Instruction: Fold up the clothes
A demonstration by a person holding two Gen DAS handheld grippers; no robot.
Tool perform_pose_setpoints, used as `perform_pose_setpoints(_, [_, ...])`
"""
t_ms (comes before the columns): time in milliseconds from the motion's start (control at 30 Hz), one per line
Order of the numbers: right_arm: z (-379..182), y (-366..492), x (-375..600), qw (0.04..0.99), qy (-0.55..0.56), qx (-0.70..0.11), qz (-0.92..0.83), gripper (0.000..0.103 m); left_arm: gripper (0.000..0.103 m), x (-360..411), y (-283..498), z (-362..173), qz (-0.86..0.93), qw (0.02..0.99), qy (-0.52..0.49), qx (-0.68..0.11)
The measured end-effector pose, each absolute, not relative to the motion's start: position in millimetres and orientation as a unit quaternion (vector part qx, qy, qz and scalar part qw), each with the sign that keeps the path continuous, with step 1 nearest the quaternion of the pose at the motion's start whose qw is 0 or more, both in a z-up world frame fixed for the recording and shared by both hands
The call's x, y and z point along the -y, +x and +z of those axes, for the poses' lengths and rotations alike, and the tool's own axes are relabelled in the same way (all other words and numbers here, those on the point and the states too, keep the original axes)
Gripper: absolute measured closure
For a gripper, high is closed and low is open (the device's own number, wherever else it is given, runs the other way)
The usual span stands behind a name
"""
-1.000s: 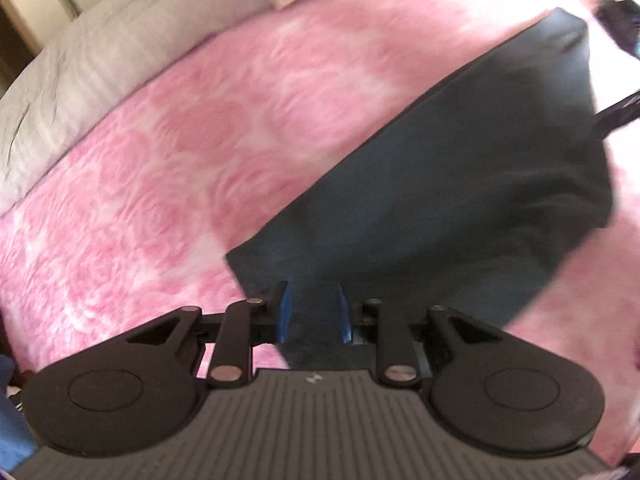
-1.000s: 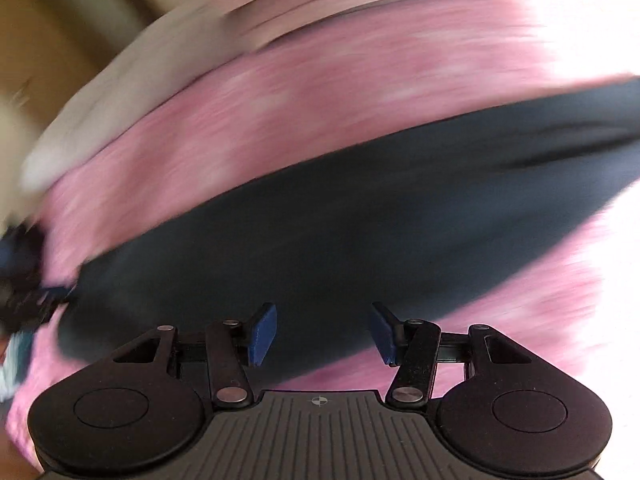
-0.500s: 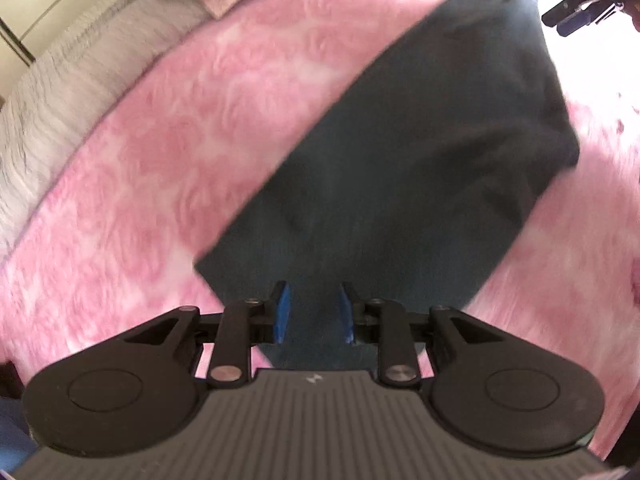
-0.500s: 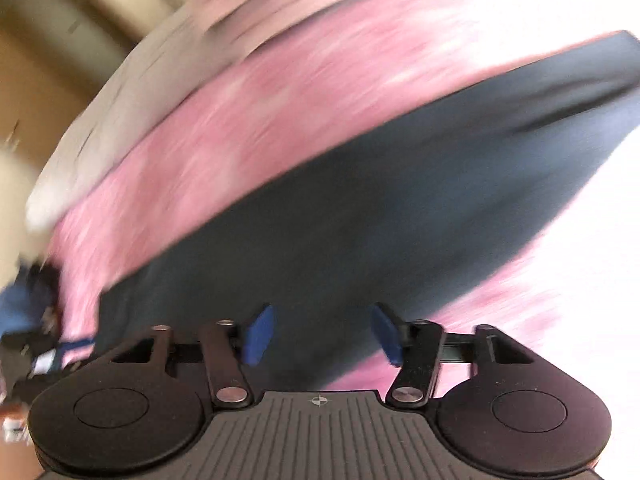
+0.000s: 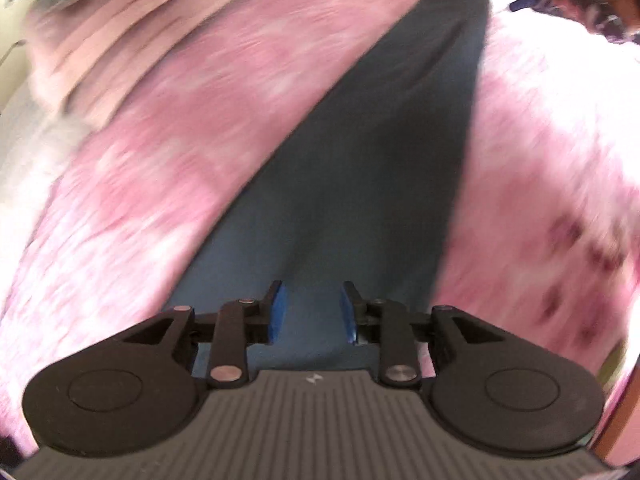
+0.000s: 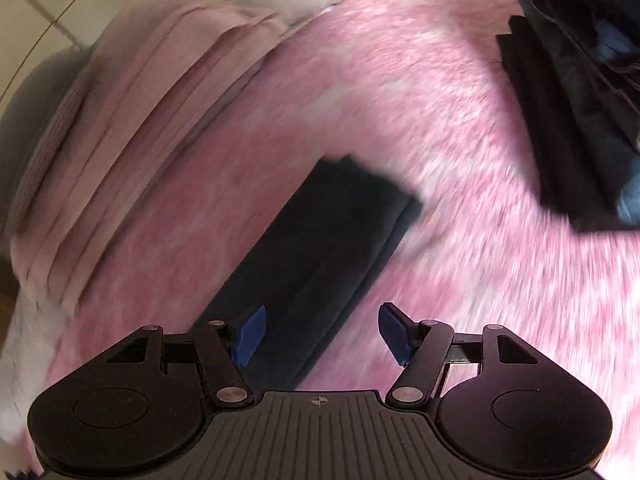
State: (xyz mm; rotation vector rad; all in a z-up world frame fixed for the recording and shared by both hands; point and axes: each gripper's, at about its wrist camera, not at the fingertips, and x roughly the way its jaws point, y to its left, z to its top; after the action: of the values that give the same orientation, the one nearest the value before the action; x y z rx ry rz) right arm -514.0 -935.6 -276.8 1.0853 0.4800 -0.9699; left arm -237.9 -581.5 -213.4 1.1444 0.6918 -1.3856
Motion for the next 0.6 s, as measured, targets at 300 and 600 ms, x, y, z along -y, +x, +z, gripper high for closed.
perform_pose_setpoints(300, [-323,-556,990,0.728,0.542,-0.16,-0.389,0.037,0.074,646,-316,-220,-0.623,0.532,0.495,-0.29])
perform_pose_setpoints(600, [-320,-554,993,0.731,0.54,-0.158,-0.386,0.086,0.073,638,-292,-226,-0.575,0.56,0.508,-0.313])
